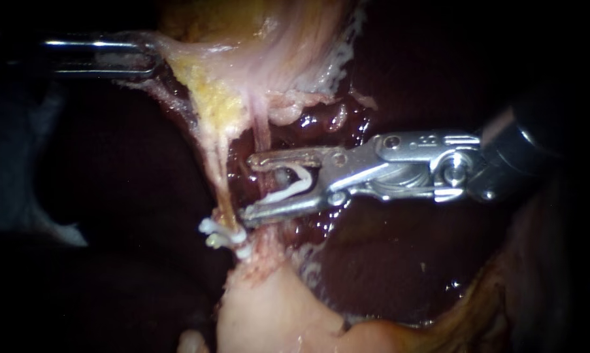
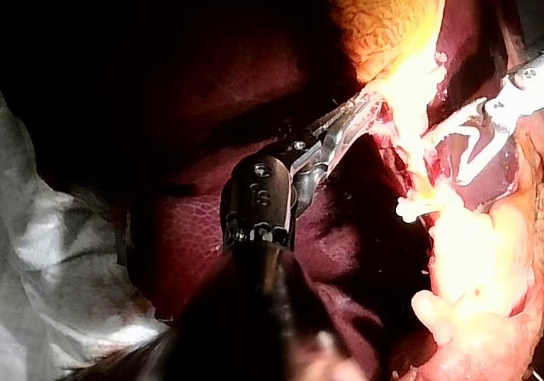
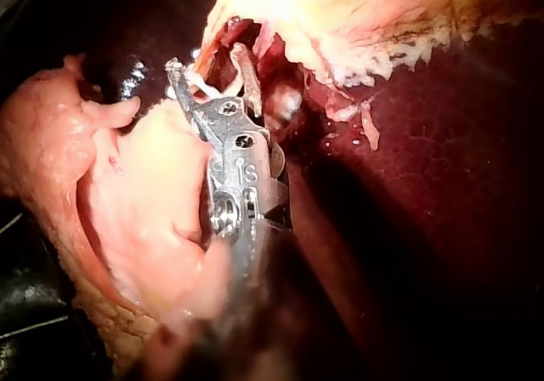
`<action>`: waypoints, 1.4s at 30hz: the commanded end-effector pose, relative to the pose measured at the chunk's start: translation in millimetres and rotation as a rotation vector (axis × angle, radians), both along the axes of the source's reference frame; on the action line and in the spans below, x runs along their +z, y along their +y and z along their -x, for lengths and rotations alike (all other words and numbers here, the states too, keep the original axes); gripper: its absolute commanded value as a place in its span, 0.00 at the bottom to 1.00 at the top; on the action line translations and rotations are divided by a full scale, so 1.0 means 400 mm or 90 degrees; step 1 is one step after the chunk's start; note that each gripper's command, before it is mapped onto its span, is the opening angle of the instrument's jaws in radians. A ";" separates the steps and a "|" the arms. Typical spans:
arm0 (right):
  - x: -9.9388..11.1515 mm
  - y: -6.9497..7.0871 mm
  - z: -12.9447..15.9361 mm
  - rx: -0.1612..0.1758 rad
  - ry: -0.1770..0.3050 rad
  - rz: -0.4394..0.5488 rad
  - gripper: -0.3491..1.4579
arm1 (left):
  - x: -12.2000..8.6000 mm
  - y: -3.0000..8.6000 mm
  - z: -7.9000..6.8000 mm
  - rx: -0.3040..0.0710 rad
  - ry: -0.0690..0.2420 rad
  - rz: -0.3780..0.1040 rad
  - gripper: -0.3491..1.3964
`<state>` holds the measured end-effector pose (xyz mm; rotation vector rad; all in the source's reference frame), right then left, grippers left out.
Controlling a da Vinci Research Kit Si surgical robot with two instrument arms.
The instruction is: Clipping third clip left tube
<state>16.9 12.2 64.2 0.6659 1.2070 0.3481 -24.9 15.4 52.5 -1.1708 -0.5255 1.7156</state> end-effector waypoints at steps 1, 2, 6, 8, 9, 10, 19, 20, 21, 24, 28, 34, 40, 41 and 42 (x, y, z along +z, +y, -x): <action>0.0008 -0.0002 -0.0005 -0.001 0.011 0.001 0.47 | 0.0000 0.0000 0.0000 0.000 0.000 0.000 0.00; 0.0013 -0.0003 -0.0010 -0.003 0.017 -0.001 0.46 | 0.0000 0.0000 0.0001 0.000 0.000 0.000 0.00; 0.0022 -0.0002 -0.0039 -0.008 0.047 -0.007 0.46 | 0.0001 0.0000 0.0002 -0.001 0.001 0.000 0.00; 0.0022 -0.0002 -0.0057 -0.008 0.061 -0.011 0.46 | 0.0001 0.0000 0.0003 -0.001 0.001 0.000 0.00; 0.0021 -0.0002 -0.0064 -0.006 0.069 -0.015 0.46 | 0.0001 0.0000 0.0004 -0.001 0.001 0.000 0.00; 0.0020 -0.0003 -0.0073 -0.007 0.077 -0.016 0.46 | 0.0001 0.0000 0.0005 -0.001 0.001 0.000 0.00; 0.0020 0.0001 -0.0130 -0.002 0.092 -0.031 0.45 | 0.0002 0.0001 0.0008 -0.001 0.001 0.000 0.00; 0.0021 0.0002 -0.0137 0.000 0.090 -0.031 0.45 | 0.0003 0.0001 0.0009 -0.001 0.001 0.000 0.00; 0.0022 0.0003 -0.0142 0.003 0.090 -0.030 0.45 | 0.0003 0.0001 0.0009 -0.001 0.001 0.000 0.00; 0.0023 0.0006 -0.0158 0.011 0.095 -0.034 0.45 | 0.0004 0.0001 0.0012 -0.001 0.000 0.000 0.00; 0.0025 0.0009 -0.0179 0.021 0.098 -0.045 0.45 | 0.0006 0.0000 0.0016 0.000 0.000 0.000 0.00; 0.0022 0.0013 -0.0196 0.038 0.112 -0.065 0.45 | 0.0008 0.0001 0.0017 0.000 -0.001 0.000 0.00; -0.0011 0.0015 -0.0198 0.043 0.121 -0.074 0.46 | 0.0010 0.0001 0.0016 0.001 -0.001 0.000 0.00; -0.0020 0.0014 -0.0199 0.044 0.123 -0.079 0.46 | 0.0010 0.0001 0.0016 0.001 -0.001 0.000 0.00; -0.0034 0.0014 -0.0200 0.045 0.127 -0.080 0.46 | 0.0010 0.0001 0.0016 0.001 -0.001 0.000 0.00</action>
